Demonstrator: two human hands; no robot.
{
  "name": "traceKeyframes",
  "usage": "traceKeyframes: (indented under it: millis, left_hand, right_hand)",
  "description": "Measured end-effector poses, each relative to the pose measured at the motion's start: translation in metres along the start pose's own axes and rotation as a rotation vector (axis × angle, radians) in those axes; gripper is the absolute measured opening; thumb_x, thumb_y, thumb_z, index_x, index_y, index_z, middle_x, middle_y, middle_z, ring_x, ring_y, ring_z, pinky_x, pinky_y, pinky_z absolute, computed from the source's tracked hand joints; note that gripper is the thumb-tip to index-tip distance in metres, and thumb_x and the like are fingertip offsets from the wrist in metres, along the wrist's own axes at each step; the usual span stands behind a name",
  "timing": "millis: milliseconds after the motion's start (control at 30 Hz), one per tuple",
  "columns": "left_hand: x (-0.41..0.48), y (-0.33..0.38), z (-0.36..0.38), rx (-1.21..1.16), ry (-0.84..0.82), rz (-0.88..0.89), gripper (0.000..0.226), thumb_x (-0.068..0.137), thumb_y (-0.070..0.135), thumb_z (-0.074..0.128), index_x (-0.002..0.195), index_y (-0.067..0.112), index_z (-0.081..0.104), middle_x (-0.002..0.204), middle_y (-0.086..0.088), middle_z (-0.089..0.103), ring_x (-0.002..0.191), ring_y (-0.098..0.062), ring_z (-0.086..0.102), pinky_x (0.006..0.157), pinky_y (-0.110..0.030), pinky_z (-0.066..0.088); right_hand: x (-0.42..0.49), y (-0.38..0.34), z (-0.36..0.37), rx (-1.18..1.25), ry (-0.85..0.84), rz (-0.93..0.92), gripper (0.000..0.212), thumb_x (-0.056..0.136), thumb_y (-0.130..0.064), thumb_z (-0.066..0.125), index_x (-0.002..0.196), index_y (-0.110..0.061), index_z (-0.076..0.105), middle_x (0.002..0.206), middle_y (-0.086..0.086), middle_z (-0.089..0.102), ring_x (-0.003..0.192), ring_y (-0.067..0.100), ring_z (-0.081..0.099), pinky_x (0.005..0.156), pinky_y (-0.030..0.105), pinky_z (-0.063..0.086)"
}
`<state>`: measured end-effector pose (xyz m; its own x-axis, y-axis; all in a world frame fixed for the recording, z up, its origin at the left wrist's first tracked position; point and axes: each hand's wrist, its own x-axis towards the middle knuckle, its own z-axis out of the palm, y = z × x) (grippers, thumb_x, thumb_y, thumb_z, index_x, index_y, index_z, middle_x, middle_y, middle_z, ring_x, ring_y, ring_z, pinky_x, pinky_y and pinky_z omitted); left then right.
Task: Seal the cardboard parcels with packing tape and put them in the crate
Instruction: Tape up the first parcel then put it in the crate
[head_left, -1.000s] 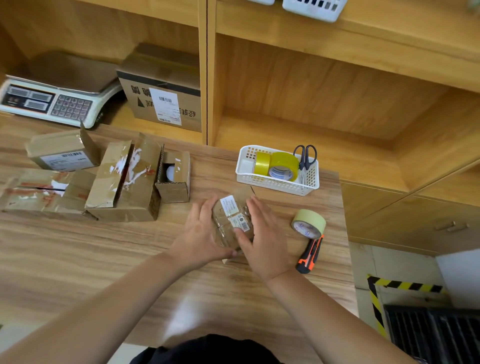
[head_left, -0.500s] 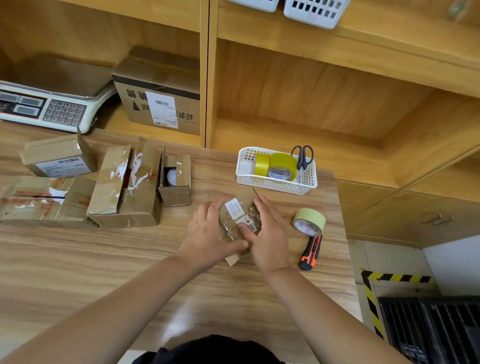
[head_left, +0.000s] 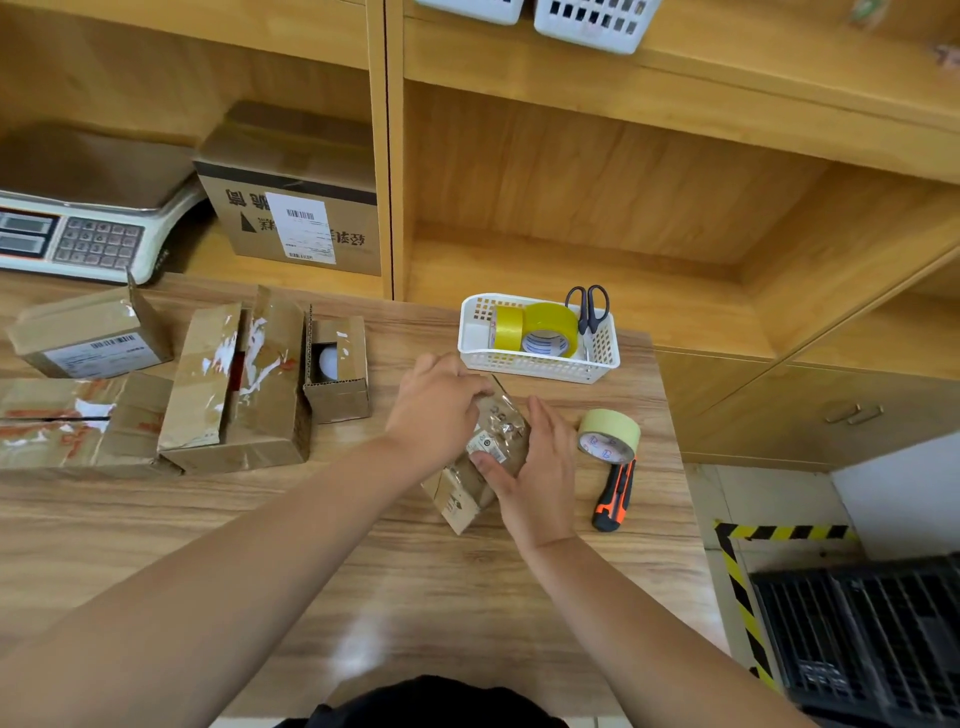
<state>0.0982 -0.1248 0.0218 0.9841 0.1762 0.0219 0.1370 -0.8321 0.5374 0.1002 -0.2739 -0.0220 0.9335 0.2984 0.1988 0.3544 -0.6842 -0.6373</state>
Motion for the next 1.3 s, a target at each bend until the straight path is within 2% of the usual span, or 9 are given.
traceKeyframes:
  millis: [167, 233, 300, 367, 500, 700, 900, 1033, 1300]
  left_hand:
    - [0.005, 0.014, -0.006, 0.061, -0.047, -0.032, 0.015, 0.085, 0.013, 0.055, 0.085, 0.018, 0.069, 0.090, 0.006, 0.056, 0.091, -0.016, 0.038, 0.074, -0.024, 0.018]
    - [0.008, 0.016, -0.007, 0.046, -0.084, -0.075, 0.015, 0.084, 0.019, 0.058, 0.075, 0.012, 0.067, 0.085, -0.001, 0.065, 0.089, -0.019, 0.052, 0.079, -0.025, 0.022]
    - [0.009, 0.016, -0.010, -0.034, -0.136, -0.164, 0.023, 0.084, 0.024, 0.061, 0.071, 0.006, 0.066, 0.079, -0.008, 0.069, 0.082, -0.023, 0.060, 0.085, -0.028, 0.033]
    - [0.008, 0.019, -0.016, -0.107, -0.179, -0.234, 0.023, 0.084, 0.025, 0.062, 0.073, 0.005, 0.065, 0.072, -0.008, 0.068, 0.069, -0.021, 0.061, 0.073, -0.030, 0.046]
    - [0.009, 0.030, -0.025, -0.101, -0.265, -0.273, 0.017, 0.084, 0.019, 0.056, 0.075, 0.011, 0.067, 0.066, -0.001, 0.063, 0.053, -0.014, 0.052, 0.056, -0.027, 0.044]
    - [0.014, 0.032, -0.022, -0.797, -0.320, -0.624, 0.018, 0.091, 0.001, 0.057, 0.074, 0.006, 0.057, 0.059, -0.009, 0.062, 0.039, -0.008, 0.058, 0.040, -0.018, 0.047]
    - [0.008, 0.027, -0.022, -1.065, -0.298, -0.787, 0.014, 0.091, -0.004, 0.057, 0.077, -0.002, 0.060, 0.052, -0.008, 0.064, 0.042, -0.009, 0.061, 0.045, -0.020, 0.054]
    - [0.004, 0.031, -0.027, -1.162, -0.289, -0.803, 0.010, 0.092, -0.006, 0.053, 0.085, -0.009, 0.059, 0.054, -0.014, 0.065, 0.044, -0.014, 0.063, 0.050, -0.023, 0.057]
    - [-0.004, 0.024, -0.041, -1.262, -0.251, -0.841, 0.011, 0.096, -0.002, 0.046, 0.093, -0.009, 0.053, 0.075, -0.024, 0.065, 0.052, -0.024, 0.068, 0.051, -0.028, 0.058]
  right_hand:
    - [0.001, 0.003, -0.001, 0.019, -0.049, 0.005, 0.094, 0.075, -0.067, 0.048, 0.144, -0.005, 0.034, 0.144, 0.008, 0.037, 0.133, 0.019, 0.030, 0.108, 0.024, 0.020]
    - [0.001, 0.004, -0.001, 0.015, -0.057, 0.000, 0.093, 0.075, -0.068, 0.047, 0.143, -0.005, 0.037, 0.142, 0.007, 0.040, 0.131, 0.020, 0.034, 0.107, 0.023, 0.022]
    - [0.001, 0.004, 0.000, 0.014, -0.063, -0.002, 0.092, 0.075, -0.069, 0.046, 0.141, -0.005, 0.040, 0.139, 0.007, 0.043, 0.128, 0.021, 0.038, 0.104, 0.022, 0.025]
    - [0.000, 0.005, 0.001, 0.009, -0.056, -0.012, 0.090, 0.076, -0.068, 0.047, 0.139, -0.004, 0.042, 0.136, 0.008, 0.047, 0.126, 0.023, 0.041, 0.103, 0.025, 0.029]
    - [-0.001, 0.007, 0.002, -0.014, -0.029, -0.032, 0.089, 0.077, -0.069, 0.048, 0.136, -0.002, 0.046, 0.132, 0.011, 0.051, 0.122, 0.027, 0.045, 0.101, 0.035, 0.038]
    - [-0.001, 0.006, -0.001, -0.028, 0.049, -0.143, 0.095, 0.072, -0.081, 0.040, 0.130, -0.007, 0.049, 0.124, 0.007, 0.053, 0.112, 0.016, 0.040, 0.093, 0.030, 0.037]
    - [0.007, 0.002, 0.001, -0.079, 0.182, -0.221, 0.049, 0.075, -0.045, 0.061, 0.111, -0.013, 0.056, 0.105, 0.001, 0.063, 0.099, 0.015, 0.052, 0.087, 0.022, 0.037]
    - [0.015, -0.007, -0.003, -0.074, 0.235, -0.172, 0.015, 0.075, -0.026, 0.063, 0.087, -0.016, 0.066, 0.080, -0.004, 0.067, 0.074, 0.017, 0.061, 0.062, 0.022, 0.044]
    - [0.022, -0.009, -0.013, 0.012, 0.129, -0.095, 0.010, 0.084, -0.023, 0.061, 0.083, -0.021, 0.070, 0.074, -0.006, 0.068, 0.071, 0.013, 0.062, 0.060, 0.027, 0.047]
